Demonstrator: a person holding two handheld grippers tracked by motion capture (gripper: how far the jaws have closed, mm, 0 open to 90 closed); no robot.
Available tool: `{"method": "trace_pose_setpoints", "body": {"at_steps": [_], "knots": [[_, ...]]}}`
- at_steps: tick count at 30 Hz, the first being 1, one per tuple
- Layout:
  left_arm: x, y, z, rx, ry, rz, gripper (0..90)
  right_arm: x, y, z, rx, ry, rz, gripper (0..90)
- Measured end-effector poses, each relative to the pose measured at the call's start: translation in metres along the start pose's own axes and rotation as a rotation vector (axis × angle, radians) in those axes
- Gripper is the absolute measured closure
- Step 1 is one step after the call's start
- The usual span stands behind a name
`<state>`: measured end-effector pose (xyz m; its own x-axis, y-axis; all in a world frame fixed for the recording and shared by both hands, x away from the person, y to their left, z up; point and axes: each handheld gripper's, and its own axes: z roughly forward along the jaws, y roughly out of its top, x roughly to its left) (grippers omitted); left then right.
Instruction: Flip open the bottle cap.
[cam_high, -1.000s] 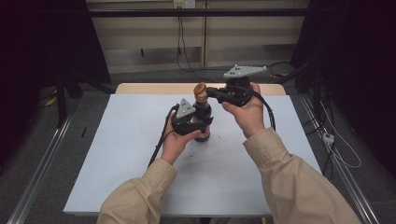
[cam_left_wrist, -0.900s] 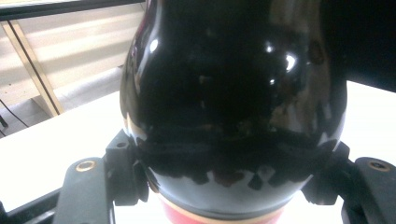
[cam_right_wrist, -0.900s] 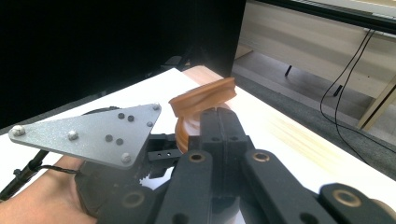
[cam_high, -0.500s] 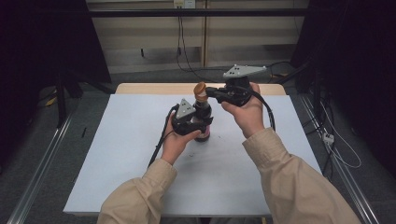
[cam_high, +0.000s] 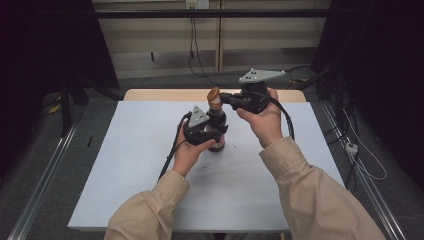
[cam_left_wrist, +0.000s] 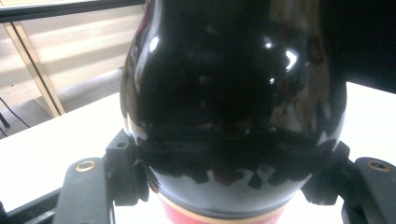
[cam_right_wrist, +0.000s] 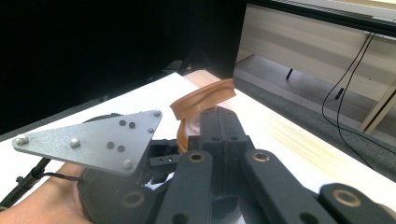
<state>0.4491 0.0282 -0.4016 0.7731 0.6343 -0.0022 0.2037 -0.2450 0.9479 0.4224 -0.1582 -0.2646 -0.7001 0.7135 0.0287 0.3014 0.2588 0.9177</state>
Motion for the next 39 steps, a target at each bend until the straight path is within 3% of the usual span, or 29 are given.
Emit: {"method": "trace_pose_setpoints", "body": {"at_steps": [9,30,31,39], "knots": [[-0.002,0.001,0.000,0.002,0.007,0.010,30.4,0.005,0.010,-0.001,-0.052,0.007,-0.009,90.0],[0.000,0.000,0.000,-0.003,0.006,-0.007,30.4,0.002,0.011,-0.002,-0.047,-0.007,-0.008,90.0],[0.001,0.000,0.001,-0.003,-0.009,-0.003,30.4,0.003,0.011,-0.002,-0.047,-0.009,-0.008,90.0],[-0.003,0.001,0.000,0.004,-0.007,0.017,30.3,0.007,0.015,0.007,-0.037,0.007,-0.020,90.0]]}}
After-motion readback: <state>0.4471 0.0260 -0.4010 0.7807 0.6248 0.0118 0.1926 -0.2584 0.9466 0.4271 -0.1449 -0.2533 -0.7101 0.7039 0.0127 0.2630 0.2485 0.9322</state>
